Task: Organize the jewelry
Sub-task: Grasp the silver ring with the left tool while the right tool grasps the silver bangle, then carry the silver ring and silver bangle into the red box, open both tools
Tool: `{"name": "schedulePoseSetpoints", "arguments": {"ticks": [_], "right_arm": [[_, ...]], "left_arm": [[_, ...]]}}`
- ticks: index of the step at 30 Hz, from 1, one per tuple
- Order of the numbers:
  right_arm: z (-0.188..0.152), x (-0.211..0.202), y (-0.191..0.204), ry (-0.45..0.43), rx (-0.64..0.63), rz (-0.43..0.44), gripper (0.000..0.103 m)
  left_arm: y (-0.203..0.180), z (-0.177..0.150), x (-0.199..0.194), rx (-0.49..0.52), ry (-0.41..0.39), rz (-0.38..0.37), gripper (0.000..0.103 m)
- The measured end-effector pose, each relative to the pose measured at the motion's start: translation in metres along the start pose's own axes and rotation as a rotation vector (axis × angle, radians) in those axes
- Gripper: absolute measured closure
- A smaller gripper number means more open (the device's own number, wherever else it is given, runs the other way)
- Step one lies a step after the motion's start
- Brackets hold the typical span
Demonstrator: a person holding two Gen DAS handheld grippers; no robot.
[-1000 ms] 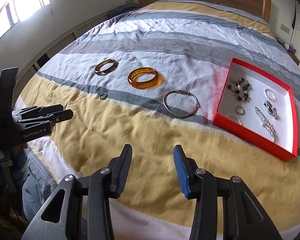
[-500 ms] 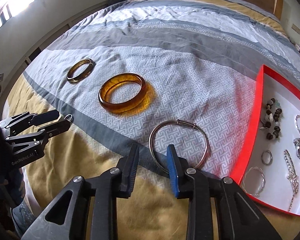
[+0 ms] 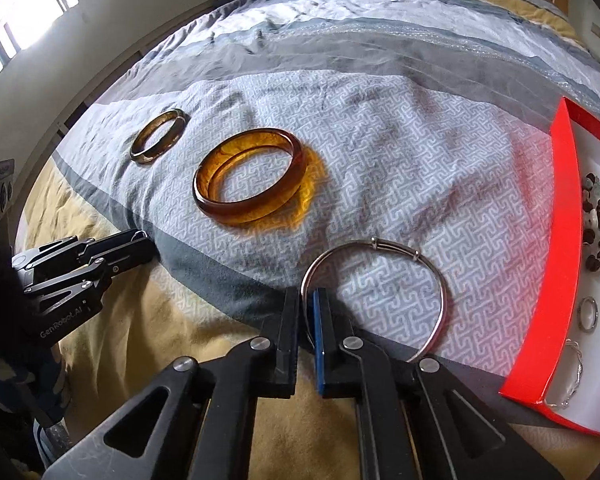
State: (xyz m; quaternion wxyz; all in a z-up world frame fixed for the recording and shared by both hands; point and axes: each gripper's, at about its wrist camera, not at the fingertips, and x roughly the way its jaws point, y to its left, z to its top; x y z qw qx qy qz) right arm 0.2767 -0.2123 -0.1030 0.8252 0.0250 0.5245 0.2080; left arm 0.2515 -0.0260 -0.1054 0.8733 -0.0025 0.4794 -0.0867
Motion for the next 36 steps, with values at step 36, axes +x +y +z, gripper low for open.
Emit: {"name": "schedulePoseSetpoints", "arguments": {"ticks": [36], "right_arm": [[-0.084, -0.231, -0.039, -0.316, 0.091, -0.056, 0.099]], "left_arm": [[-0.150, 0.016, -0.132, 0.167, -0.139, -0.184, 0.086]]}}
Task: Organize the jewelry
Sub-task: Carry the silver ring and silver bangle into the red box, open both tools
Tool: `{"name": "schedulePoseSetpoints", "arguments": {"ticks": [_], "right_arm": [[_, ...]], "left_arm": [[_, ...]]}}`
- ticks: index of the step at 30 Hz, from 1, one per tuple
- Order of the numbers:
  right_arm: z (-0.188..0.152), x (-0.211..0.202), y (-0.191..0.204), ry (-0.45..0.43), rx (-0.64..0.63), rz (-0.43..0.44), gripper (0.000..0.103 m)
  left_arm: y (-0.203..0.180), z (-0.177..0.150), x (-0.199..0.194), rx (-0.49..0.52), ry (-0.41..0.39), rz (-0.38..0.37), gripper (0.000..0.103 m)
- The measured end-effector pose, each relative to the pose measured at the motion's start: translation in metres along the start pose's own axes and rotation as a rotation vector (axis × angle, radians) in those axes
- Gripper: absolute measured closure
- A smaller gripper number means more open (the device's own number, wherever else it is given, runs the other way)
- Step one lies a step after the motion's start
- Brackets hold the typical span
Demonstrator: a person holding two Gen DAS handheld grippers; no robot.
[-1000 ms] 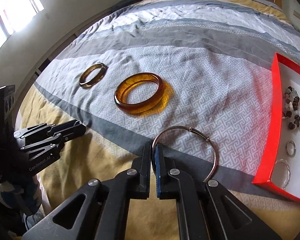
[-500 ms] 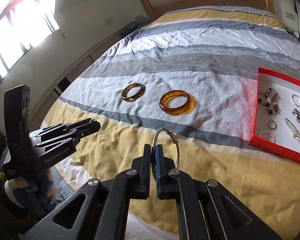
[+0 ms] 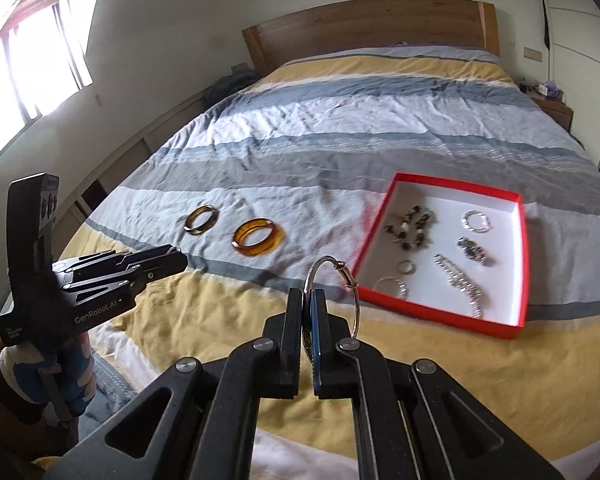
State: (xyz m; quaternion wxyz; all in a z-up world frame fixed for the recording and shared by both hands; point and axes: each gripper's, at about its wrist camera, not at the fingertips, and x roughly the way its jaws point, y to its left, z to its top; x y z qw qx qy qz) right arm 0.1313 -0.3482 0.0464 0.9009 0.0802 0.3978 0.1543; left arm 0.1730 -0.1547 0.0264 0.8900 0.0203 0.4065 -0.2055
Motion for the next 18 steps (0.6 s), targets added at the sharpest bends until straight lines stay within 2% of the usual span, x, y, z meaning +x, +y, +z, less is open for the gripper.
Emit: {"name": "schedulePoseSetpoints", "arguments": {"ticks": [4, 8, 15, 18], "right_arm": [[0.019, 0.006, -0.045, -0.011, 0.012, -0.054, 0.099], [0.034, 0.029, -0.088, 0.000, 0.033, -0.088, 0.099], [0.045, 0.073, -0.137, 0.035, 0.031, -0.144, 0.099], [0.042, 0.086, -0.147, 0.049, 0.013, -0.167, 0.099]], "left_arm": [[-0.035, 0.019, 0.041, 0.047, 0.028, -0.049, 0.086], [-0.066, 0.036, 0.087, 0.094, 0.058, -0.082, 0.086], [-0.095, 0.054, 0.162, 0.113, 0.112, -0.093, 0.086], [-0.101, 0.056, 0.184, 0.133, 0.125, -0.073, 0.086]]}}
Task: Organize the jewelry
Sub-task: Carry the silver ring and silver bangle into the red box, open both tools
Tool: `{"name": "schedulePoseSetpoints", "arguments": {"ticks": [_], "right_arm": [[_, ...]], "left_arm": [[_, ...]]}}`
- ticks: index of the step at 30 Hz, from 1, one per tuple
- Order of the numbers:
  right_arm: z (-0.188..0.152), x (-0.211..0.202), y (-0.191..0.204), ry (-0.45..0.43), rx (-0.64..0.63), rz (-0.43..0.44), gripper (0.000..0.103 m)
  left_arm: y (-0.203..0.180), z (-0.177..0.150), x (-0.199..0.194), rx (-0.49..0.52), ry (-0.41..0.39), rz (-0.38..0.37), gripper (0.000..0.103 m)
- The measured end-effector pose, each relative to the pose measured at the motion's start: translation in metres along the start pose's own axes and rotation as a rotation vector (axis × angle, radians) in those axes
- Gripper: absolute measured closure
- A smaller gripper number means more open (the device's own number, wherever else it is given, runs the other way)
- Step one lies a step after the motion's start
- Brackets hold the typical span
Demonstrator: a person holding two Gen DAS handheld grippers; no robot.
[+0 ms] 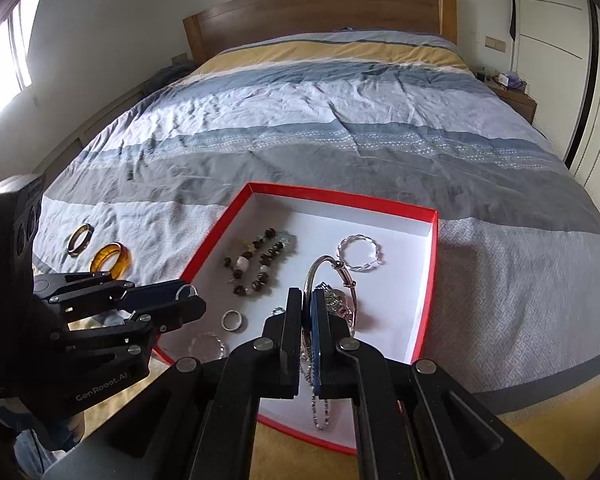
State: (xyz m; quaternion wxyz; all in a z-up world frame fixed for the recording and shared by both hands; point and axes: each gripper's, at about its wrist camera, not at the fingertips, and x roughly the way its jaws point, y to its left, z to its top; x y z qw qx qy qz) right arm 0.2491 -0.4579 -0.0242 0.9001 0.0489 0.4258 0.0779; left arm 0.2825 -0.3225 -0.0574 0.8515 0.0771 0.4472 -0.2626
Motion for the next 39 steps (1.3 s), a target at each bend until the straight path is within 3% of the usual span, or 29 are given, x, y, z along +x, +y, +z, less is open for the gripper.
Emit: {"name": "schedulePoseSetpoints", "arguments": {"ticks": [7, 17, 20, 23, 33, 39], "right_arm": [[-0.020, 0.023, 0.002, 0.060, -0.043, 0.021, 0.099], [-0.037, 0.035, 0.001, 0.151, -0.060, 0.025, 0.097], [-0.040, 0.035, -0.004, 0.157, -0.046, 0.017, 0.094], [-0.042, 0.033, -0.009, 0.157, -0.043, 0.004, 0.077], [-0.042, 0.029, -0.024, 0.145, -0.021, 0.016, 0.079], [-0.041, 0.016, -0.019, 0.121, 0.000, 0.040, 0.074]], "left_arm": [[0.013, -0.007, 0.031, -0.036, 0.051, 0.037, 0.086], [0.016, -0.020, 0.034, -0.065, 0.066, 0.050, 0.085], [0.014, -0.029, 0.033, -0.100, 0.090, 0.048, 0.085], [0.008, -0.037, 0.030, -0.126, 0.092, 0.079, 0.085], [0.005, -0.059, 0.019, -0.218, 0.137, 0.098, 0.085], [0.006, -0.051, 0.016, -0.190, 0.125, 0.093, 0.082]]}}
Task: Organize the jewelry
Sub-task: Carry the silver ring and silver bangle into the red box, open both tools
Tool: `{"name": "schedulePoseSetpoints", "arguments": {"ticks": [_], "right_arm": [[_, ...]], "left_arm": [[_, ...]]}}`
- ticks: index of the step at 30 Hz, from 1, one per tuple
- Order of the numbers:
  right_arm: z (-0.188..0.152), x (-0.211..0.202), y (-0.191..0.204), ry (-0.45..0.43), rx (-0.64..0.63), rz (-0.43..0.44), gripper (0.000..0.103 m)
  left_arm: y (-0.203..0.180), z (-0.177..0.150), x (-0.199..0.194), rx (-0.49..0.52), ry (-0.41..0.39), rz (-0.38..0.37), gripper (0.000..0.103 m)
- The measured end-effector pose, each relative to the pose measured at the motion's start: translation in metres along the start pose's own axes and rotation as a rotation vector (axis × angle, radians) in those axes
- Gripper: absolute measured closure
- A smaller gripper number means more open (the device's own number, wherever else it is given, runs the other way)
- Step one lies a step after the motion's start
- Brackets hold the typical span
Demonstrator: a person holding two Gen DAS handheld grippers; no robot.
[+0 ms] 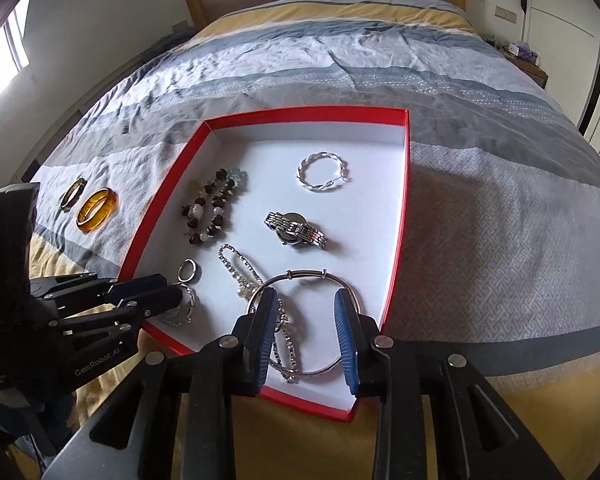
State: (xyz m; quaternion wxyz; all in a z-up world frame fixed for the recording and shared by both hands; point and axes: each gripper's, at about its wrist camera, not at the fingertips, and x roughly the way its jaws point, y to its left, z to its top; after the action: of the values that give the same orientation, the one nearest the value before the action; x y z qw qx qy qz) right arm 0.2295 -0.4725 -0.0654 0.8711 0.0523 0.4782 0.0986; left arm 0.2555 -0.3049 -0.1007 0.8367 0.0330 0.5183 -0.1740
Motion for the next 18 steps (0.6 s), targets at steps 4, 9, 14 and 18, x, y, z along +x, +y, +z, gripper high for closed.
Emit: {"name": "schedulePoseSetpoints", "arguments": {"ticks": [4, 9, 14, 18], "right_arm": [[0.000, -0.024, 0.006, -0.042, -0.004, 0.009, 0.073], [-0.003, -0.063, 0.010, -0.096, 0.001, -0.008, 0.071], [-0.017, -0.104, 0.009, -0.135, 0.021, -0.057, 0.065], [-0.029, -0.133, 0.009, -0.167, 0.065, -0.080, 0.060]], "left_arm": [[-0.010, 0.004, -0.004, 0.051, -0.013, -0.003, 0.063], [-0.023, 0.014, -0.009, 0.110, -0.018, -0.008, 0.055], [-0.020, 0.018, -0.038, 0.107, -0.058, -0.041, 0.055], [-0.023, 0.015, -0.078, 0.131, -0.124, -0.055, 0.055]]}}
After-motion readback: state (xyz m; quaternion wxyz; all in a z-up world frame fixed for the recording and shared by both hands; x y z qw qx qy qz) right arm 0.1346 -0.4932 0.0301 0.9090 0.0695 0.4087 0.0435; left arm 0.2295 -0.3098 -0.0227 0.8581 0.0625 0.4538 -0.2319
